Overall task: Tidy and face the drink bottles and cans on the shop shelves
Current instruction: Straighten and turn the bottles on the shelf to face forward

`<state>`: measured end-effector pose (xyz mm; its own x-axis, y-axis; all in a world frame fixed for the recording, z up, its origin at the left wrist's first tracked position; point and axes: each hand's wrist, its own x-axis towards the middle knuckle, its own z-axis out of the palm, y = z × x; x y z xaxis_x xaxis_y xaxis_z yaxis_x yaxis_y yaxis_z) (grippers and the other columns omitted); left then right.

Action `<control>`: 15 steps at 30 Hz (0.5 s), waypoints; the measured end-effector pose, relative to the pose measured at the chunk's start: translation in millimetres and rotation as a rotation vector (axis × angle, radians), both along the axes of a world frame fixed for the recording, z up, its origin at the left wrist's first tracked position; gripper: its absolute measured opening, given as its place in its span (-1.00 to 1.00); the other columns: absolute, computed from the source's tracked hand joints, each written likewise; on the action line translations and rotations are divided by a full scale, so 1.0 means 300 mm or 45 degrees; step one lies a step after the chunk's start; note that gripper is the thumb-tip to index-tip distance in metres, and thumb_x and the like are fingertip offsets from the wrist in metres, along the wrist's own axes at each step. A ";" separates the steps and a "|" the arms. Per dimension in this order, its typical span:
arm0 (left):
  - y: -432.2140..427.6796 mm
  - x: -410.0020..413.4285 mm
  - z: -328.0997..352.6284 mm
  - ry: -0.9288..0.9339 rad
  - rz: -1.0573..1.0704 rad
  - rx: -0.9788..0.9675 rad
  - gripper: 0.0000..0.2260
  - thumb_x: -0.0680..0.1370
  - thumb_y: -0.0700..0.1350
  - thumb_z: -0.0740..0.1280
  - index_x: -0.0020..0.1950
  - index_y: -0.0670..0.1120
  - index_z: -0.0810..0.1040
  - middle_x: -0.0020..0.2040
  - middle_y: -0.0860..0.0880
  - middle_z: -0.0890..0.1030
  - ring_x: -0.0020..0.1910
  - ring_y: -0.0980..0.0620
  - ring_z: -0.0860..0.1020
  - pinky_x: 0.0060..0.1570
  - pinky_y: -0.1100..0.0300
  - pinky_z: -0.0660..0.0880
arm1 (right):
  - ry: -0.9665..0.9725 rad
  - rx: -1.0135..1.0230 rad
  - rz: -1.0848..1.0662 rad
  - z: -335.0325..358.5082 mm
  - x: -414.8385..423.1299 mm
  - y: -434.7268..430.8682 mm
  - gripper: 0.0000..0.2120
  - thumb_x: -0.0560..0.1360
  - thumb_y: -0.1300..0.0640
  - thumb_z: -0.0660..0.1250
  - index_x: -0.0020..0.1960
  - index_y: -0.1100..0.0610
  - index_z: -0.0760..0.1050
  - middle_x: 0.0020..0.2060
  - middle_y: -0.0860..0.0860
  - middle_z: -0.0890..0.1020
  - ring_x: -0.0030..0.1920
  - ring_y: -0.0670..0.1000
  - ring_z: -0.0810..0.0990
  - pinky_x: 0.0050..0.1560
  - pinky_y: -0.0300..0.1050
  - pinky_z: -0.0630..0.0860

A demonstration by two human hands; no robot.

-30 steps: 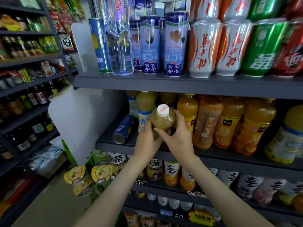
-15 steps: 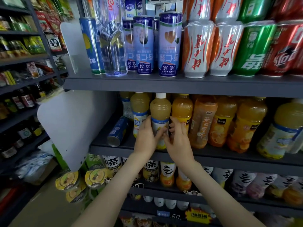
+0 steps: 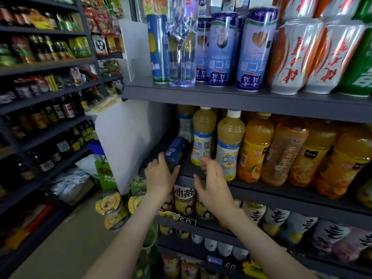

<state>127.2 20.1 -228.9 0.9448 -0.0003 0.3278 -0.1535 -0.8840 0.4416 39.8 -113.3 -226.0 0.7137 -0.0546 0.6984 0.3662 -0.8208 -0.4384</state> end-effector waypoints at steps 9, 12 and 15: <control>0.015 -0.043 0.117 -0.389 -0.157 -0.462 -0.53 0.40 -0.01 0.45 0.20 -0.20 0.45 0.09 -0.13 0.50 0.04 -0.14 0.50 -0.13 0.20 0.33 | 0.058 0.068 0.017 0.019 0.042 -0.007 -0.62 0.50 0.29 0.30 0.30 0.19 0.36 0.09 0.04 0.47 0.14 -0.03 0.43 0.19 -0.23 0.38; -0.003 -0.012 0.181 -0.396 -0.221 -0.472 -0.54 0.40 0.00 0.45 0.20 -0.17 0.47 0.09 -0.11 0.55 0.04 -0.12 0.53 -0.08 0.15 0.39 | 0.061 0.120 -0.012 0.038 0.052 -0.016 -0.63 0.49 0.31 0.29 0.28 0.18 0.36 0.09 0.05 0.46 0.15 0.01 0.44 0.17 -0.18 0.40; -0.024 0.030 0.221 -0.275 -0.264 -0.528 -0.50 0.43 0.02 0.42 0.28 -0.13 0.37 0.14 -0.12 0.55 0.11 -0.11 0.52 0.01 0.16 0.40 | 0.069 0.173 -0.065 0.050 0.058 -0.031 -0.62 0.48 0.33 0.30 0.28 0.21 0.38 0.09 0.06 0.46 0.14 0.03 0.46 0.17 -0.13 0.43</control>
